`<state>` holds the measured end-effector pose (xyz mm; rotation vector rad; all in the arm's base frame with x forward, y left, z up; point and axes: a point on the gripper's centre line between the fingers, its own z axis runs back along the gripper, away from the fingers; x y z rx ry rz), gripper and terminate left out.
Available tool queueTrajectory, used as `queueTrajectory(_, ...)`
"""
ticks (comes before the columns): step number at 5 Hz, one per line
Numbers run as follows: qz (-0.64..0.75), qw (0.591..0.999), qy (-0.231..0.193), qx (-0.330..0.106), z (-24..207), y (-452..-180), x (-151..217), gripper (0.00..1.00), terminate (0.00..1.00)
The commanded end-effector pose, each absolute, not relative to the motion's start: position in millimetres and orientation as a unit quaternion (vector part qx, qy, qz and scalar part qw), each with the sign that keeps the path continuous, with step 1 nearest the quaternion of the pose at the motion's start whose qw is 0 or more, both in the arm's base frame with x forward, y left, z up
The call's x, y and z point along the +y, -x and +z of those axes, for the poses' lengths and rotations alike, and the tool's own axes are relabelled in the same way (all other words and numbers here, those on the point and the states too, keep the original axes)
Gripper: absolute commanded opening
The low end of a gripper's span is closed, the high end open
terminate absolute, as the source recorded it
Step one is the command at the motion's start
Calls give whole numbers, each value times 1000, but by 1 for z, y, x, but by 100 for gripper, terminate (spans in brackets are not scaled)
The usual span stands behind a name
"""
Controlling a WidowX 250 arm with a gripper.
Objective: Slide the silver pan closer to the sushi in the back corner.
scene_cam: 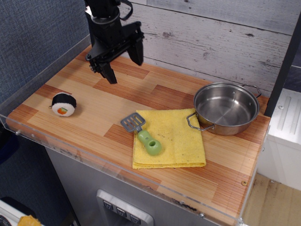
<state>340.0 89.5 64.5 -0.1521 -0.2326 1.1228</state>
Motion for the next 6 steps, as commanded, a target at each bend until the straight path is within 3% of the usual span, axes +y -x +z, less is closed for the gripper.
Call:
queueTrajectory(1, 381, 913, 77, -126, 70, -350, 60, 100, 0)
queueTrajectory(4, 236, 958, 51, -153, 68, -369, -13, 100, 0)
queueTrajectory(6, 159, 977, 29, -142, 47, -383, -43, 100, 0)
